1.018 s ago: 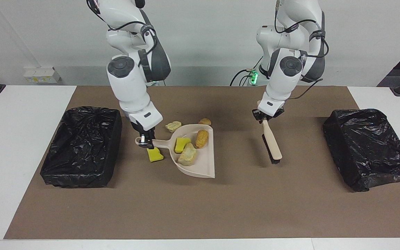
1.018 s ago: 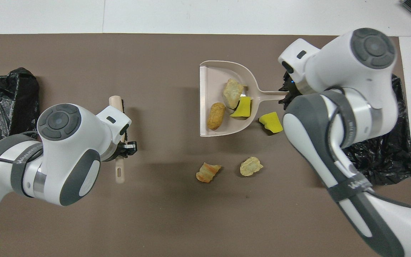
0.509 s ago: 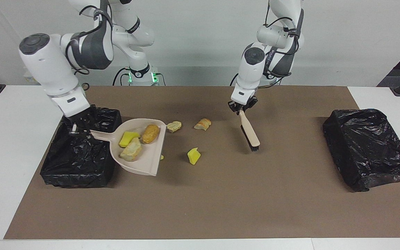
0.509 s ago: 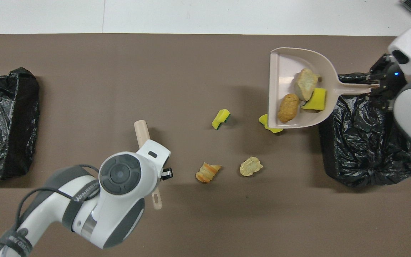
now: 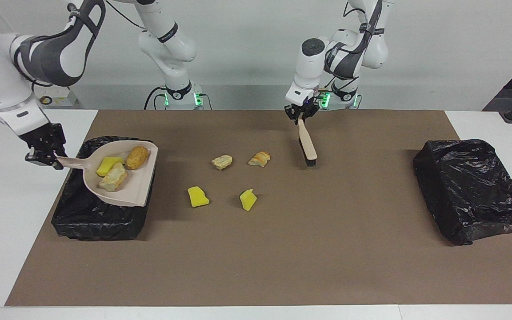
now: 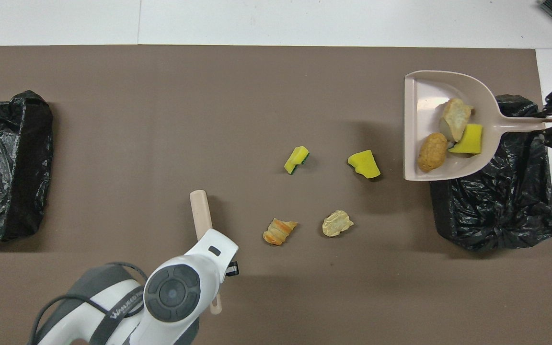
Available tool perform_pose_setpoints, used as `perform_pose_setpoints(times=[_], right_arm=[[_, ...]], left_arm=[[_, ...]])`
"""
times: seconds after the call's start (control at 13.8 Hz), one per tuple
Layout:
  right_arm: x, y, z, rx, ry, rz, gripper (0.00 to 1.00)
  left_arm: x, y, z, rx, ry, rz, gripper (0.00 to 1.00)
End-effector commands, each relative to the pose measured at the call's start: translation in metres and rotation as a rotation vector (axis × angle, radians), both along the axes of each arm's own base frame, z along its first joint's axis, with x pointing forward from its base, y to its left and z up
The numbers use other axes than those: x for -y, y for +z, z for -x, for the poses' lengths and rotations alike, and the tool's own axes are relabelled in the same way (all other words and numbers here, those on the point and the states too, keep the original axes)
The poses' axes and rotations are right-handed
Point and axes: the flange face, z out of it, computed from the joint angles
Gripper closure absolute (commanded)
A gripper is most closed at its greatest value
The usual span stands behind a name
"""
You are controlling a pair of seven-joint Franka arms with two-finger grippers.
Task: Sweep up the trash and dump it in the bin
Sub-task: 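Carry the loaded dustpan with the right gripper over the nearby bin, then tip the dustpan with the right gripper to dump trash into the bin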
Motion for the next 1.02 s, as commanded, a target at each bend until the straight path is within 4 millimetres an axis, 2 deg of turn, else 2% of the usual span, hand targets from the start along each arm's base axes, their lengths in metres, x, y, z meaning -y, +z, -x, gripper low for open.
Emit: perform_pose_setpoints(times=[0.0, 0.15, 0.22, 0.29, 0.44, 0.51, 0.58, 0.65, 0.73, 0.8, 0.95], right_arm=[[0.006, 0.002, 0.019, 0.019, 0.02, 0.132, 1.0], [-0.004, -0.007, 0.015, -0.004, 0.024, 0.282, 1.0], [-0.024, -0.008, 0.011, -0.026, 0.067, 0.357, 1.0], [-0.033, -0.01, 0.008, -0.033, 0.064, 0.414, 1.0], [-0.066, -0.016, 0.0, -0.035, 0.049, 0.493, 1.0], [-0.074, -0.016, -0.001, -0.032, 0.029, 0.538, 1.0], [-0.09, -0.013, -0.005, -0.035, 0.032, 0.587, 1.0], [-0.098, -0.012, -0.004, -0.048, 0.013, 0.637, 1.0], [-0.106, -0.009, -0.003, -0.057, -0.008, 0.678, 1.0], [-0.109, -0.005, -0.002, -0.068, -0.016, 0.722, 1.0], [-0.116, 0.008, -0.003, -0.086, 0.002, 0.825, 1.0]], left_arm=[[0.0, -0.003, 0.017, 0.017, -0.004, 0.047, 1.0], [-0.001, -0.01, 0.021, 0.016, -0.005, 0.047, 1.0], [-0.001, -0.016, 0.024, 0.024, -0.012, 0.056, 1.0], [0.0, -0.02, 0.028, 0.032, -0.016, 0.064, 1.0], [0.001, -0.023, 0.027, 0.031, -0.003, 0.066, 1.0], [0.002, -0.033, 0.027, 0.02, 0.004, 0.053, 1.0], [0.003, -0.033, 0.026, 0.018, 0.027, 0.064, 1.0], [0.002, -0.033, 0.023, 0.016, 0.034, 0.063, 0.67], [0.003, -0.036, 0.018, 0.005, 0.044, 0.054, 0.19], [0.0, -0.031, 0.007, 0.005, 0.063, 0.054, 0.0], [-0.015, -0.003, -0.033, -0.01, 0.142, 0.045, 0.0]])
